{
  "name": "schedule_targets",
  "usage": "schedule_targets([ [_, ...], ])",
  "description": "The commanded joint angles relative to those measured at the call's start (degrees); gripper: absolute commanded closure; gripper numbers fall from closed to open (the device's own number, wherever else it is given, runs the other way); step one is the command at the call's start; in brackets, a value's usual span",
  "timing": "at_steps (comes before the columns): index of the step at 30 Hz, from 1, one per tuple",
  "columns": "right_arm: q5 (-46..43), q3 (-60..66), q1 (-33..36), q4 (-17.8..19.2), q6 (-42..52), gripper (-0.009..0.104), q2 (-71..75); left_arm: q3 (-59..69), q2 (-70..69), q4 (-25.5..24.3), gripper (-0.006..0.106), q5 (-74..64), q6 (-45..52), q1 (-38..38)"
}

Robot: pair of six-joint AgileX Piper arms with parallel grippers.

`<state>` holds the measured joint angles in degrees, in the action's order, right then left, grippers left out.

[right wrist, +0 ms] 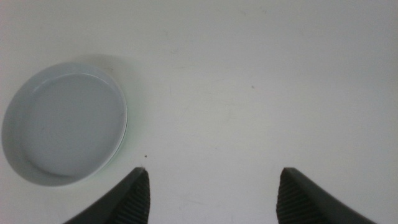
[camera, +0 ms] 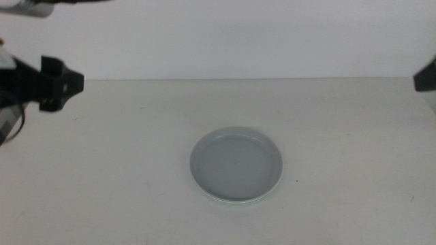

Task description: Stack the three bowls on top of each other.

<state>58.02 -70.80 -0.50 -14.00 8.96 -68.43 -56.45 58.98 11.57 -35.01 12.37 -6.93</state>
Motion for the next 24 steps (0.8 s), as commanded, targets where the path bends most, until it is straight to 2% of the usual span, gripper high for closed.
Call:
schedule_targets([
  [1,-4.9,2.9,-0.6,-0.1,1.5,0.043,6.2,2.2,-5.0,1.3,-0.005,5.9,-0.2,-0.4],
  [8,-12.2,19.4,-0.6,-0.6,4.0,0.043,19.9,17.6,-21.2,2.2,-0.005,14.5,-0.2,-0.8],
  [17,-31.4,40.7,-0.6,-2.2,13.8,0.043,38.4,32.8,-38.0,2.4,-0.005,17.6,-0.3,-0.8],
  [19,-38.2,44.6,-0.6,-2.6,14.4,0.043,41.4,34.1,-40.3,2.5,-0.005,20.1,-0.3,-0.8],
  [20,-44.4,47.6,-0.6,-3.2,14.4,0.043,43.3,34.9,-42.1,2.5,-0.005,23.0,-0.3,-0.8],
  [24,-48.9,50.6,-0.6,-4.0,14.2,0.043,44.9,35.0,-42.7,2.5,-0.005,25.3,-0.3,-0.8],
])
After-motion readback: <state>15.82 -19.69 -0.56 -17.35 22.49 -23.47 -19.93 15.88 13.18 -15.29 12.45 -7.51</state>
